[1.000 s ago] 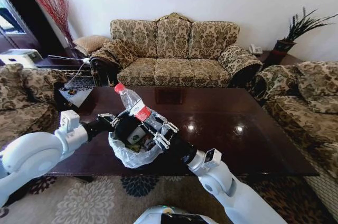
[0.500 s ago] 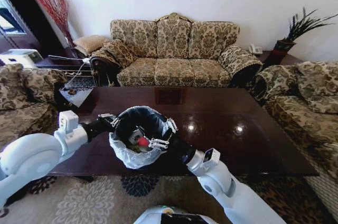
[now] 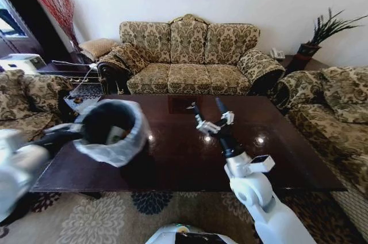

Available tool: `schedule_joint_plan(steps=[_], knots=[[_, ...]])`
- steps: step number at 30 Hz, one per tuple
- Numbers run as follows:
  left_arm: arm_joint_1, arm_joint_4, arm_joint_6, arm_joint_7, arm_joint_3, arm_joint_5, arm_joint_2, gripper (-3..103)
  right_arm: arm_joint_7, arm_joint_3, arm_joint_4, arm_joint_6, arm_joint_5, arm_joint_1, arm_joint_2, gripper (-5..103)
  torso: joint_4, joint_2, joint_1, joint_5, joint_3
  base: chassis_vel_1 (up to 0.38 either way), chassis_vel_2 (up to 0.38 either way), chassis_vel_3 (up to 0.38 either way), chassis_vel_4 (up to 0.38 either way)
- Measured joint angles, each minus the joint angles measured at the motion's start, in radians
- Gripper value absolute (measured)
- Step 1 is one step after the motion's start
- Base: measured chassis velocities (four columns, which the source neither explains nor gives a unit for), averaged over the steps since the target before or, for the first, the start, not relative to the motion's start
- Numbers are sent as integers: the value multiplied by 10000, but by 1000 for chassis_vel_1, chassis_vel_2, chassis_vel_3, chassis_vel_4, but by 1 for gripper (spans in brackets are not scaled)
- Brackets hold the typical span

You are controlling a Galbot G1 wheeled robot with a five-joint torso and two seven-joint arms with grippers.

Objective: Move to the front of the table and place the trash on the table into the trash bin.

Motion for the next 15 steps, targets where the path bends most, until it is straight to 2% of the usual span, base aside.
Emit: schedule_joint_plan(steps=[1, 2, 3, 5, 6, 7, 10, 12, 14, 15], knots=[[0, 0, 0, 0, 0, 0, 0, 1, 0, 0, 0, 0, 0, 0, 0, 100, 0, 0, 0, 0, 0, 0, 0, 0, 0], [31, 34, -148, 122, -241, 424, -941, 1, 68, 139, -148, -53, -3, -135, 132, 100, -8, 0, -1, -2, -1, 0, 0, 0, 0], [31, 34, -148, 122, -241, 424, -941, 1, 68, 139, -148, -53, -3, -135, 132, 100, -8, 0, -1, -2, -1, 0, 0, 0, 0], [169, 156, -706, 203, -400, 1339, -2179, 1, 89, 200, -493, -109, -64, -191, 261, 100, -4, 0, -1, 2, 0, 0, 0, 0, 0], [85, 262, -856, 171, -448, 1647, -2483, 1, 106, 200, -604, -111, -108, -196, 320, 100, -3, 0, -1, 3, 0, 0, 0, 0, 0], [85, 262, -856, 171, -448, 1647, -2483, 1, 106, 200, -604, -111, -108, -196, 320, 100, -3, 0, -1, 3, 0, 0, 0, 0, 0], [-340, 783, -1202, -359, -556, 2060, -3194, 1, 218, 193, -885, -146, -205, -302, 459, 100, -11, 0, 0, 6, 1, 0, 0, 0, 0], [-418, 959, -1285, -447, -564, 2060, -3380, 1, 237, 192, -939, -146, -211, -352, 462, 100, -15, 0, 0, 3, 1, 0, 0, 0, 0], [-640, 1581, -1558, -653, -706, 1932, -3984, 1, 312, 206, -1028, -185, -221, -542, 399, 100, -14, 0, 1, -11, 2, 0, 0, 0, 0], [-773, 1909, -1679, -742, -831, 1848, -4230, 1, 350, 232, -1031, -217, -213, -605, 351, 100, -9, 0, 1, 0, 1, 0, 0, 0, 0]])
